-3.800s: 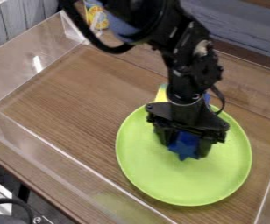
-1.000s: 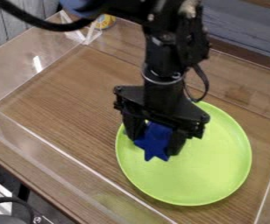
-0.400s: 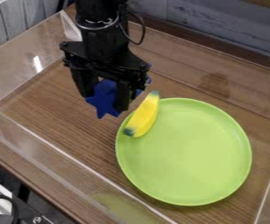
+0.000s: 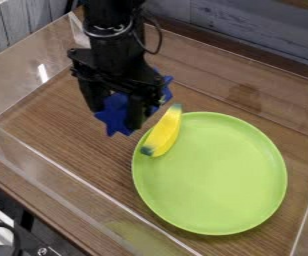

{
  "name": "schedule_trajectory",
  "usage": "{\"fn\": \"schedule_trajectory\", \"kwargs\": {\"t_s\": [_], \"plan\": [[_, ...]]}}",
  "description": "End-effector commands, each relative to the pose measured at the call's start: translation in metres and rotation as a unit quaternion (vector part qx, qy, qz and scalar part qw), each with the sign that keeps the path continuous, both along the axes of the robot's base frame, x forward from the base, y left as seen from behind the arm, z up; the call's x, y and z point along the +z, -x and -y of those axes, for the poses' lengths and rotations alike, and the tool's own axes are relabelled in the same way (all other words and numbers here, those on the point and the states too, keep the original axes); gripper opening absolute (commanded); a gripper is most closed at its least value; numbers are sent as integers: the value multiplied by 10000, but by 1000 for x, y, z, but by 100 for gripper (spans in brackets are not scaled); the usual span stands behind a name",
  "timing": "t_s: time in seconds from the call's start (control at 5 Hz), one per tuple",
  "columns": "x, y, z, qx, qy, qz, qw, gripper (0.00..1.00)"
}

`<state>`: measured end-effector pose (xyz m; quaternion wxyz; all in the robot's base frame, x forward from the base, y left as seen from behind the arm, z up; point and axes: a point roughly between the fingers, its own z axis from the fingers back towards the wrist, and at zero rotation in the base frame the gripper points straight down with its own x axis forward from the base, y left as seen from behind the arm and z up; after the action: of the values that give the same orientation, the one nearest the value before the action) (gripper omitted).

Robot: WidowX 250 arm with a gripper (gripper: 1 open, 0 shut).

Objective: Remove the blue object from inside the green plate and put it on the table

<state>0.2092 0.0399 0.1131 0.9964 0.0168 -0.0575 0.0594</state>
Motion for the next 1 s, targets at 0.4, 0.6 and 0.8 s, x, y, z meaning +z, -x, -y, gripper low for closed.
{"fn": "schedule_trajectory", "kwargs": {"t_s": [0.4,0.6,0.8], "plan": [[-6,-7,-27,-61,-184,161,9997,0],[-17,2,-36,52,-229,140,9996,0],[-29,12,-46,152,-264,168,9994,0]]}}
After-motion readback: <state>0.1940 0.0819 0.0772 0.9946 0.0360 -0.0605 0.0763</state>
